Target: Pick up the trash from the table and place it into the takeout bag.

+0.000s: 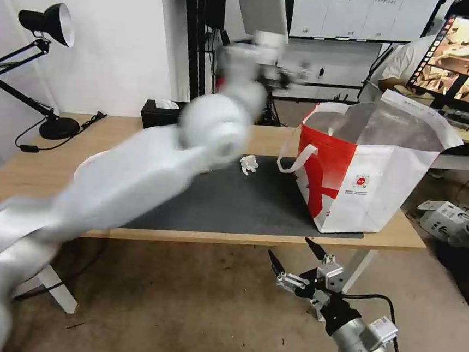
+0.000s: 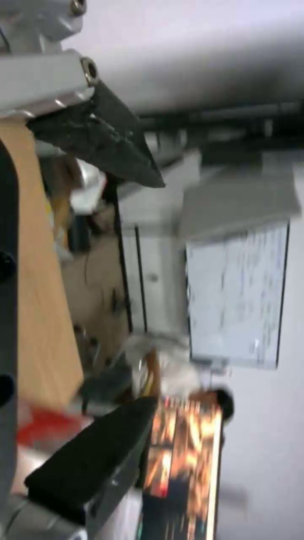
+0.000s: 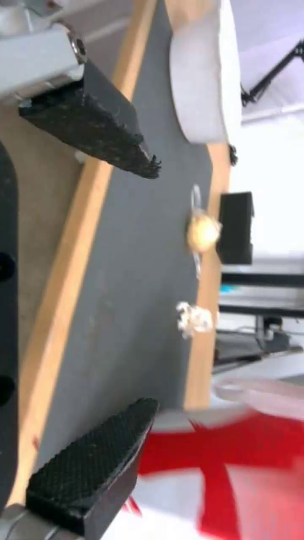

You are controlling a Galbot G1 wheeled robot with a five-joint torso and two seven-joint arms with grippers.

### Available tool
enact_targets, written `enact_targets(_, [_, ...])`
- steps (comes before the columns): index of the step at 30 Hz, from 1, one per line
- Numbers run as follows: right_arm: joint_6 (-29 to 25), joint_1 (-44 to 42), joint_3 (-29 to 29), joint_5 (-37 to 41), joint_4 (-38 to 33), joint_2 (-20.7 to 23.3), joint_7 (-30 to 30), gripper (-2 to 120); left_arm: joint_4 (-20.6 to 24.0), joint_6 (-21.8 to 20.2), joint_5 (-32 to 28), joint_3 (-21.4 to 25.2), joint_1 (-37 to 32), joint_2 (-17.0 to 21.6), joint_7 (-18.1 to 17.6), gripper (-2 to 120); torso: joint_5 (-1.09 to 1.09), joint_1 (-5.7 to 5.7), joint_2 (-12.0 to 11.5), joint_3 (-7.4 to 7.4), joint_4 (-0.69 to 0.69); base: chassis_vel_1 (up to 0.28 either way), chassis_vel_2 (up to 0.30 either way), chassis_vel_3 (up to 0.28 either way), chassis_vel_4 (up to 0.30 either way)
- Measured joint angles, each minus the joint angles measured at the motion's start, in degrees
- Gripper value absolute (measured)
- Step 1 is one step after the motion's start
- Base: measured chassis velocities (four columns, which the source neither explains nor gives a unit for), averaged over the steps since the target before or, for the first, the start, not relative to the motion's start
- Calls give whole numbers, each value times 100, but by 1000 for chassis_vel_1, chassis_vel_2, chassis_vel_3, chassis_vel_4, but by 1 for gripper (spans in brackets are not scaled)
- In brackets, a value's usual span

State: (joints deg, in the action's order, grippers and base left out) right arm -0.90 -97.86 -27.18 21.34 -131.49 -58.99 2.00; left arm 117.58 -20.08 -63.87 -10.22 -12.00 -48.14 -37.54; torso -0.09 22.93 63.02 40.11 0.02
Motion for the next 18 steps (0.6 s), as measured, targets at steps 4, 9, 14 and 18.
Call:
enact_targets(4, [-147,-111,-271,-44,-79,-198,-1,100,969,321,260,1546,-1841,1237,305,100,7,-3,1,-2,8,0,0,0,0])
enact_targets(9, [-388,-343,-620,-182,-247,-485,-98,100,1760,509,971,3859,-4590,1548,608,100,9,-3,2,-2,-6,0,0,0,0])
enact_targets(14, [-489,-473,-735,-218,-395,-578,-206,100,2527,875,2370,5723,-7520,127,1501,100,6,-2,2,-2,-2,0,0,0,0])
enact_targets(18, [-606,-662,-837,-299,-509,-688,-248,100,2628,1517,3555,6170,-8910,-1296,2179,100,6,-3,2,-2,0,0,0,0,0])
